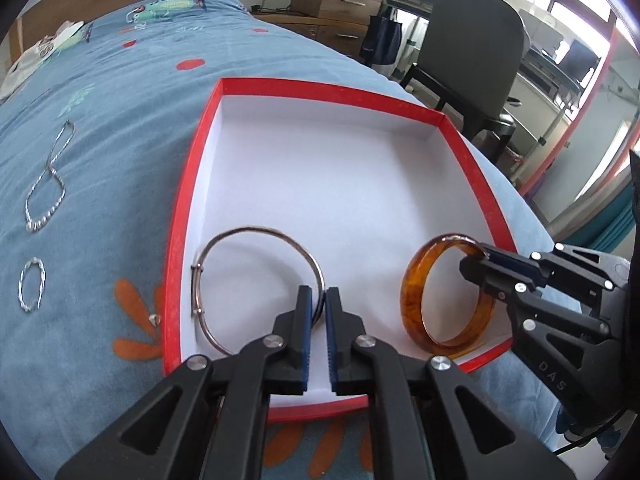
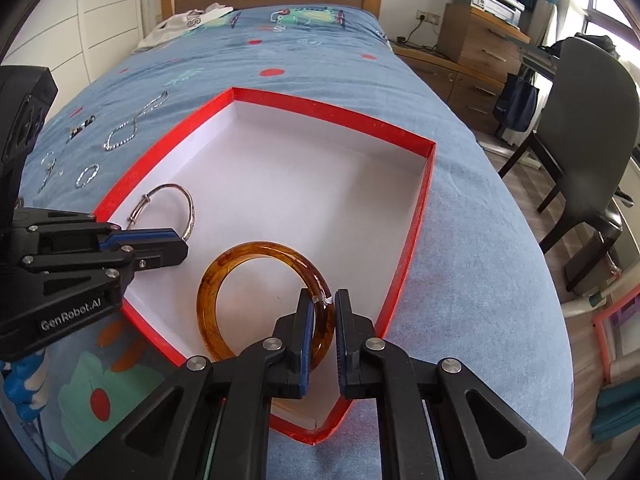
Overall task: Organize jewelry
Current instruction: 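Carry both bangles into the red box and open both tools, then withdraw both tools from the box toward the remaining jewelry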
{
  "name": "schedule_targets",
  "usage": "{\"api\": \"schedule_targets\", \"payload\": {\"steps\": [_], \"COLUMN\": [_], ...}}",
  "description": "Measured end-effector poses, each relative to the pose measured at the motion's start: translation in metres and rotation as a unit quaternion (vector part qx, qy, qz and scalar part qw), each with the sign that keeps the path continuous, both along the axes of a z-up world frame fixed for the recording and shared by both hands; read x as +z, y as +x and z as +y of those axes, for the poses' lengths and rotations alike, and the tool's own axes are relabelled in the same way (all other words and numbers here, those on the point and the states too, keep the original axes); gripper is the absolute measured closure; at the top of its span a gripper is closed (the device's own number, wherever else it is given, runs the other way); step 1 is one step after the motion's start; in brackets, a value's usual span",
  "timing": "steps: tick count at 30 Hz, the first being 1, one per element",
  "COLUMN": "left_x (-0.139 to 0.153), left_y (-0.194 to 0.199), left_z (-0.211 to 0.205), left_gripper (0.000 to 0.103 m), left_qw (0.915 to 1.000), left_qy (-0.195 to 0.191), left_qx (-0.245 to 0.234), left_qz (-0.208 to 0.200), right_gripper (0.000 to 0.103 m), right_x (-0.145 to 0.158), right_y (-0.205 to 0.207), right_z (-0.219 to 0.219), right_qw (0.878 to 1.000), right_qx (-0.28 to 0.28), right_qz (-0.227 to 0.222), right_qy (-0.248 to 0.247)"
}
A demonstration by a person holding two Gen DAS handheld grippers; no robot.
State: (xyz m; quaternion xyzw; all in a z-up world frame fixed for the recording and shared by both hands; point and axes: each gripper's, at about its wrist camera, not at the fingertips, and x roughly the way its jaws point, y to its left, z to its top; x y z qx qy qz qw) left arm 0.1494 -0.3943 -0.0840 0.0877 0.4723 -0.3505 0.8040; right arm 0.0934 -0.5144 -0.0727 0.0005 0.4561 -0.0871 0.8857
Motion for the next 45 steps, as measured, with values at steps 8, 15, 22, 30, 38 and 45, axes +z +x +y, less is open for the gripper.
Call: {"api": "schedule_targets", "payload": {"steps": [8,15,22,30,38,45], "left_x": [-0.004,-0.005,-0.004,-0.001,0.004,0.021], "left_y": [-0.012,-0.025,-0.035,-0.036,-0.037,-0.042], "left_z": [0.01,0.024,0.039,0.044,0.05,0.056], "left_gripper": [0.094,0.094,0.093,0.085,0.071,0.07], "left_qw": [0.9985,0.9963,0.9933,0.993,0.9923,0.9928], "left_qy": [-0.004,-0.002,0.002,0.013,0.014,-0.006], "left_qx": [0.055,0.086,0.113,0.114,0.12,0.118], "left_qz": [0.002,0.008,0.022,0.029,0.027,0.021], "right_gripper": [0.095,0.095,0.095,0.094,0.087,0.066], "right_x": [-0.003,-0.003,-0.002,-0.002,-0.003,0.019], "right_y": [0.003,0.006,0.01,0.009,0.007,-0.013], "right_z": [0.003,0.009,0.019,0.028,0.039,0.043], "right_qw": [1.0,0.999,0.999,0.998,0.996,0.998], "right_qx": [0.025,0.044,0.053,0.054,0.062,0.05], "right_qz": [0.003,0.002,0.003,0.018,0.042,0.016], "right_qy": [-0.01,-0.012,-0.01,-0.022,-0.044,-0.037]}}
